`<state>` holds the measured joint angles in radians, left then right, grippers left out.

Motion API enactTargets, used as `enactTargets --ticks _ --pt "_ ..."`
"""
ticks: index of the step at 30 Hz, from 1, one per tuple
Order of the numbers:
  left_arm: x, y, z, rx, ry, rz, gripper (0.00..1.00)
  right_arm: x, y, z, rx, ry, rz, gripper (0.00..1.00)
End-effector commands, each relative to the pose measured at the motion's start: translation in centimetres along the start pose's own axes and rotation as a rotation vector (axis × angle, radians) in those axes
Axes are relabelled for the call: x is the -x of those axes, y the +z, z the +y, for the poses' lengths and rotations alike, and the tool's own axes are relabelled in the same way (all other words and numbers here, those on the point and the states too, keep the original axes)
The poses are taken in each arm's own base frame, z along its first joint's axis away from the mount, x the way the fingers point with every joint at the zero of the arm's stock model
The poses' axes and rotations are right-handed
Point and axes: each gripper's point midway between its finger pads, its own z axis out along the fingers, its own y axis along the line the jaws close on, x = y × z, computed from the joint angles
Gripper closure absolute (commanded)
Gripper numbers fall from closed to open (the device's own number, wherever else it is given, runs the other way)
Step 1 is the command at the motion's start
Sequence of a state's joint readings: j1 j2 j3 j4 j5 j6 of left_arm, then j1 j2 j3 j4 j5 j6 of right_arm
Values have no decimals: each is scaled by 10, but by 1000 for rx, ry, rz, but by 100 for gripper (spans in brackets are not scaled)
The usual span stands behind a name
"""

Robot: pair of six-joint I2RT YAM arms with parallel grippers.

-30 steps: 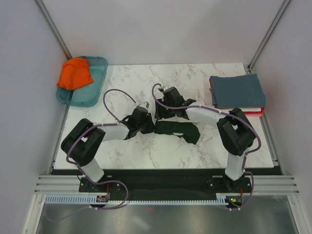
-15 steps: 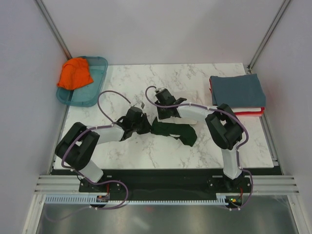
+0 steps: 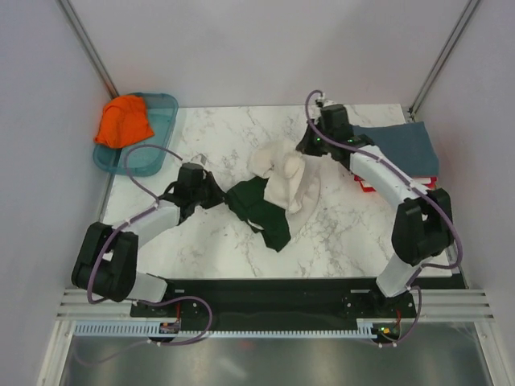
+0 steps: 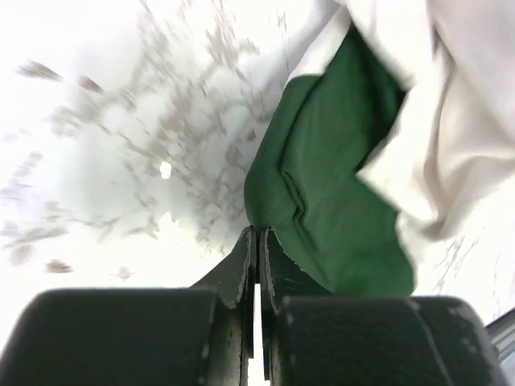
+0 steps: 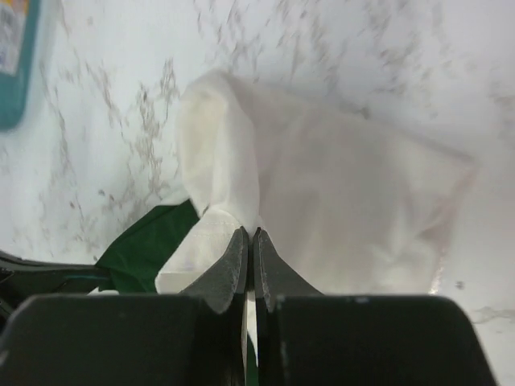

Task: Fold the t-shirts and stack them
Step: Flatten the tshirt out

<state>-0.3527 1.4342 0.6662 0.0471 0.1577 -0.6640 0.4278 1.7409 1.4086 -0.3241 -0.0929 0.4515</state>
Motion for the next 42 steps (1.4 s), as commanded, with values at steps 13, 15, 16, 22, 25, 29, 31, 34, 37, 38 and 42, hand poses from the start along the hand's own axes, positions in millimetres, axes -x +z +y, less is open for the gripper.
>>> enactTargets --ticks 13,15,16,22,25,29,31,34,37,38,42 --pt "198 -207 -55 113 77 -635 98 131 -188 -47 89 211 -418 100" --pt "204 -238 -64 107 105 -687 98 136 -213 -50 90 213 -463 100" --pt "211 -260 -74 92 122 -727 98 136 -221 -45 100 205 -473 100" --pt "214 -361 -86 106 149 -902 98 141 -285 -57 11 223 -649 100" --pt "205 -374 -81 120 161 -915 98 131 -291 -62 -15 234 -670 100" --pt "184 -340 -73 90 167 -813 98 109 -264 -75 -28 266 -592 100" --pt "175 -313 -64 108 166 -738 98 99 -248 -78 -12 277 -546 100" --pt "170 -287 -60 116 184 -661 98 94 -234 -77 20 281 -501 100" --pt "175 -287 -59 134 187 -668 98 97 -231 -77 29 274 -498 100" --pt "180 -292 -58 153 184 -688 98 97 -230 -77 28 273 -497 100" --pt "201 -333 -73 151 195 -799 98 110 -247 -67 46 244 -541 100"
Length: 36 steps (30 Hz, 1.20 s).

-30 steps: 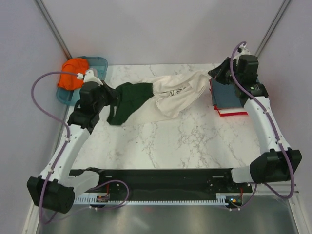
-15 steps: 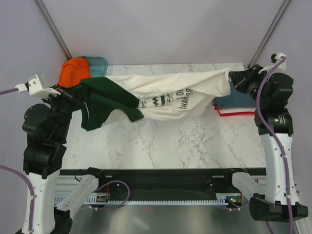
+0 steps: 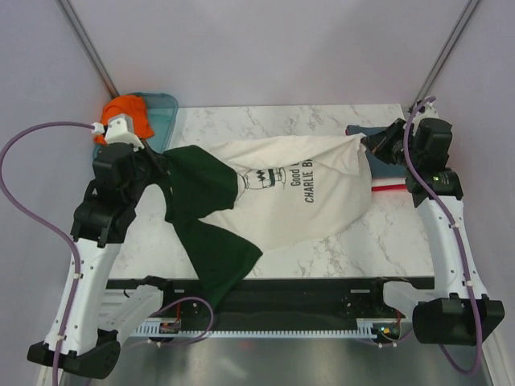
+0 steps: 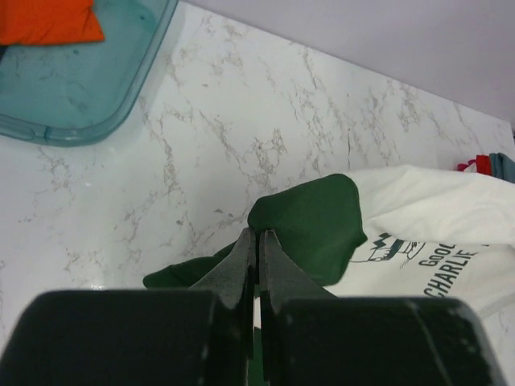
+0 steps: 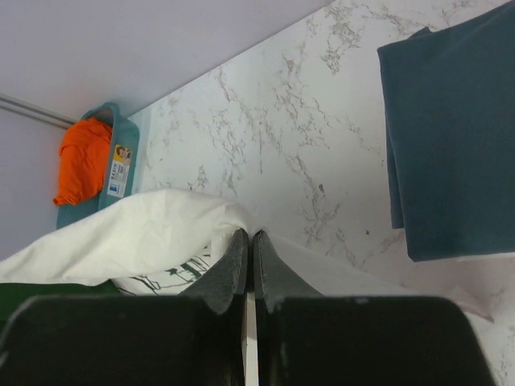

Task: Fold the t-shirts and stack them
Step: Flatten the tshirt out

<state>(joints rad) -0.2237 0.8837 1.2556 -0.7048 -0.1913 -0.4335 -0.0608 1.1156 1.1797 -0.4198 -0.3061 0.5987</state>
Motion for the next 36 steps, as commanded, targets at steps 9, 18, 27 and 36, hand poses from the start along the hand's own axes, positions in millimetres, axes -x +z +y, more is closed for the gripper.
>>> enactTargets --ticks 9,18,27,36 --pt "141 -154 -24 -161 -22 -460 98 83 -119 105 266 -153 -360 100" --pt "179 -260 -38 -357 -103 -660 98 87 -242 150 410 -213 -610 100" --pt "193 -183 -47 -244 -92 -572 98 90 -233 133 314 -171 -597 100" --pt "105 43 -55 -81 -71 -205 98 29 -39 49 220 13 -204 100"
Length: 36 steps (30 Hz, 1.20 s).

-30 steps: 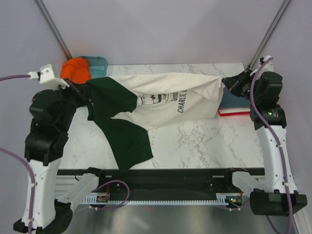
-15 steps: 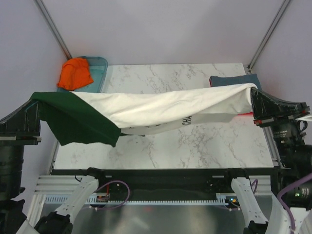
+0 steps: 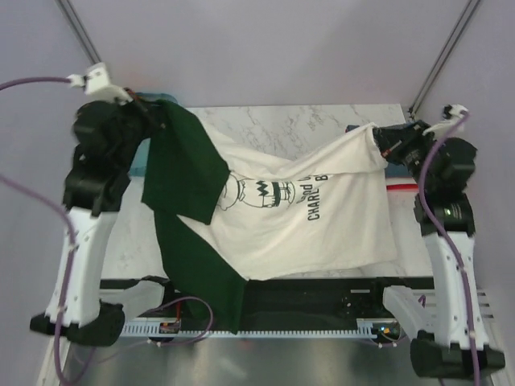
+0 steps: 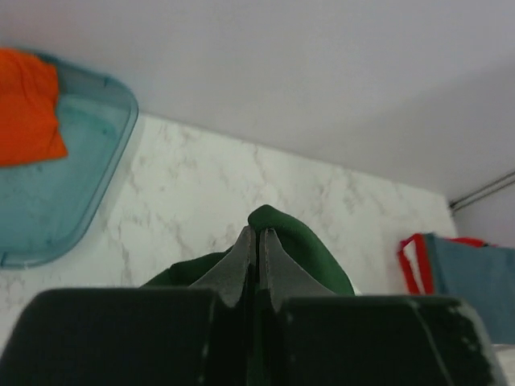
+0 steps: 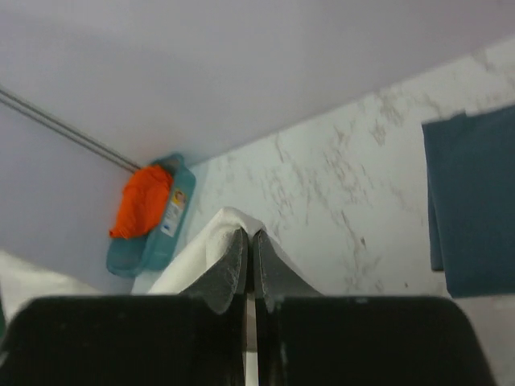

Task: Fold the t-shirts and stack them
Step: Flatten the tshirt out

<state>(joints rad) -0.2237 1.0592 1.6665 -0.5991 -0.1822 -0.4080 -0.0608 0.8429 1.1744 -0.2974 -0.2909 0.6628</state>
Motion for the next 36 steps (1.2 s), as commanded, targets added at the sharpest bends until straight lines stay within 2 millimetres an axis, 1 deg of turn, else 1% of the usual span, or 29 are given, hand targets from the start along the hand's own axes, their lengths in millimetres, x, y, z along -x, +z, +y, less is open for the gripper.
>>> enactTargets --ticks 1,2,4,5,6,8,9,10,11,12,14,15,17,19,20,21,22,23,24,25,26,27,28,30,31,32,33,34,36 --pt "-65 62 22 94 -34 109 98 -46 44 -36 -6 83 111 100" --pt "-92 73 34 128 -33 151 98 -58 50 -49 -26 99 130 100" --pt "-114 92 50 195 -53 146 98 -72 69 -66 -43 110 150 100" --pt "-141 97 66 242 -48 182 98 -80 75 -75 -56 117 166 100" --pt "-147 104 70 259 -67 167 98 -90 88 -87 -68 124 184 100" --pt "-181 113 94 340 -66 209 98 -104 102 -100 -81 134 220 100" --pt "-189 117 99 362 -85 213 98 -119 116 -114 -97 145 252 100" --pt "-196 123 104 380 -91 209 98 -127 123 -119 -96 152 275 100" --pt "-214 129 111 404 -96 234 98 -128 132 -119 -86 147 282 100" --pt "-221 135 114 409 -93 241 98 -147 144 -132 -107 158 329 100" --pt "-235 151 116 410 -99 248 98 -147 161 -133 -99 148 339 100" --pt "-239 156 117 410 -99 252 98 -159 170 -142 -116 155 365 100" --pt "-237 171 112 396 -101 237 98 -156 184 -145 -126 152 351 100" --pt "-248 184 118 421 -82 253 98 -163 197 -154 -144 162 364 100" --pt "-237 193 114 410 -78 231 98 -156 206 -152 -136 155 349 100" --pt "-247 201 117 420 -64 249 98 -163 213 -160 -151 160 363 100" --pt "-236 209 111 406 -67 225 98 -154 224 -155 -136 153 345 100" --pt "-235 215 110 400 -57 226 98 -163 231 -165 -156 160 367 100" --pt "-245 223 113 407 -49 241 98 -163 236 -168 -163 155 367 98" --pt "-237 231 106 389 -54 227 98 -151 247 -162 -145 144 346 96" --pt "-239 236 105 385 -49 230 98 -151 253 -164 -145 139 349 88" --pt "-240 241 104 380 -44 234 98 -161 258 -173 -163 147 379 54" --pt "-241 250 102 374 -42 236 97 -154 265 -168 -149 132 369 39" --pt "-244 251 99 355 5 287 65 -156 265 -172 -167 105 388 34" --pt "-232 254 95 358 15 274 51 -162 264 -167 -190 72 397 34" --pt "-231 250 93 374 33 279 25 -163 261 -167 -199 23 403 34" --pt "-226 246 92 382 49 274 13 -165 256 -157 -197 0 413 36" --pt "-229 241 95 393 67 285 6 -171 251 -159 -218 -19 423 37" --pt "-217 227 90 385 77 276 4 -176 243 -146 -206 -55 438 39"
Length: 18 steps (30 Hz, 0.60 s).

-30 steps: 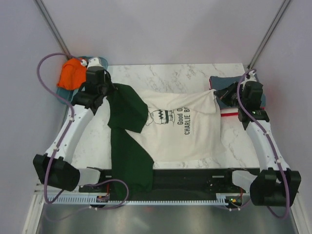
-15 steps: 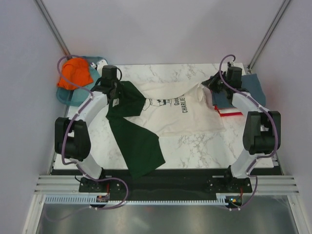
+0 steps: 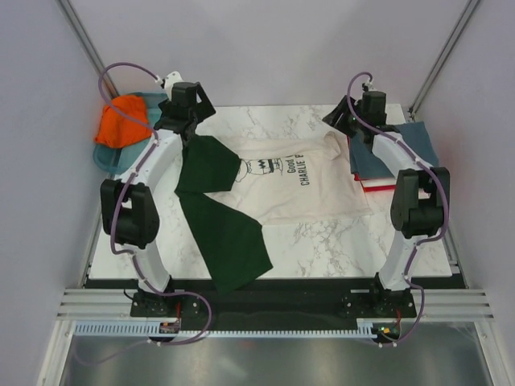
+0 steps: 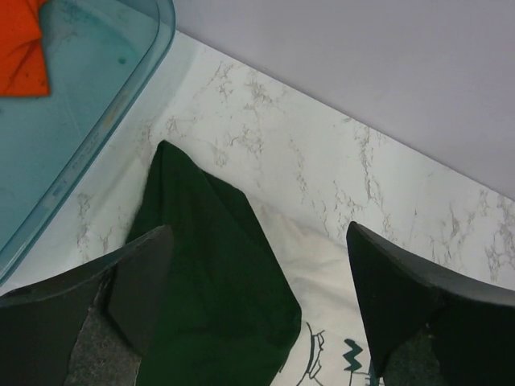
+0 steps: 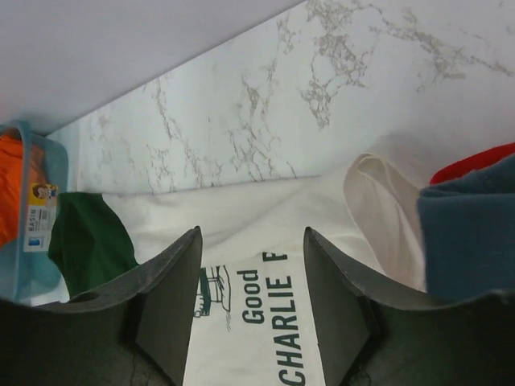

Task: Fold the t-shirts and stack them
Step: Flatten the tshirt out

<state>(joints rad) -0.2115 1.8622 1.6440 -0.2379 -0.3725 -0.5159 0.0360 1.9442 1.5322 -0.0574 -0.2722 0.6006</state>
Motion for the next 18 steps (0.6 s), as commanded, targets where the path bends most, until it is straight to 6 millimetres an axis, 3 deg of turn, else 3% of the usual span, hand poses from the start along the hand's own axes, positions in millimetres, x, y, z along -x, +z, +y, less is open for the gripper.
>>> enactTargets --ticks 1,3,5,6,7,8,9,10,11,12,13,14,17,18 --pt "11 -31 5 14 58 -14 4 -14 -21 23 -15 -122 9 40" --pt "17 -54 5 -23 48 -16 4 -25 -31 36 -10 -158 10 42" --pt "-4 -68 13 -44 52 36 4 -48 -37 31 -31 -173 41 42" --pt "5 -85 13 -70 30 17 4 -51 -45 38 -34 -185 31 42" --pt "-15 -91 20 -80 37 62 4 -68 -48 26 -62 -179 58 42" --pt "-21 -97 23 -85 23 77 3 -77 -53 25 -68 -173 64 42" --pt "-26 -105 27 -93 11 89 3 -69 -64 27 -77 -169 16 44" --pt "-41 -117 34 -105 2 123 3 -90 -71 6 -128 -130 37 44" --pt "-48 -124 36 -117 -21 138 4 -78 -86 13 -114 -117 -33 43" --pt "-58 -130 41 -118 -28 159 4 -76 -94 4 -153 -106 -74 38" --pt "-72 -142 50 -122 -40 180 4 -93 -101 -10 -181 -86 -54 36" --pt "-79 -147 54 -123 -56 191 4 -82 -112 -4 -161 -80 -109 26" --pt "-100 -161 73 -87 -93 217 0 -90 -124 -14 -171 -17 -97 14" --pt "-104 -163 78 -66 -122 228 0 -85 -127 -21 -171 15 -100 13"
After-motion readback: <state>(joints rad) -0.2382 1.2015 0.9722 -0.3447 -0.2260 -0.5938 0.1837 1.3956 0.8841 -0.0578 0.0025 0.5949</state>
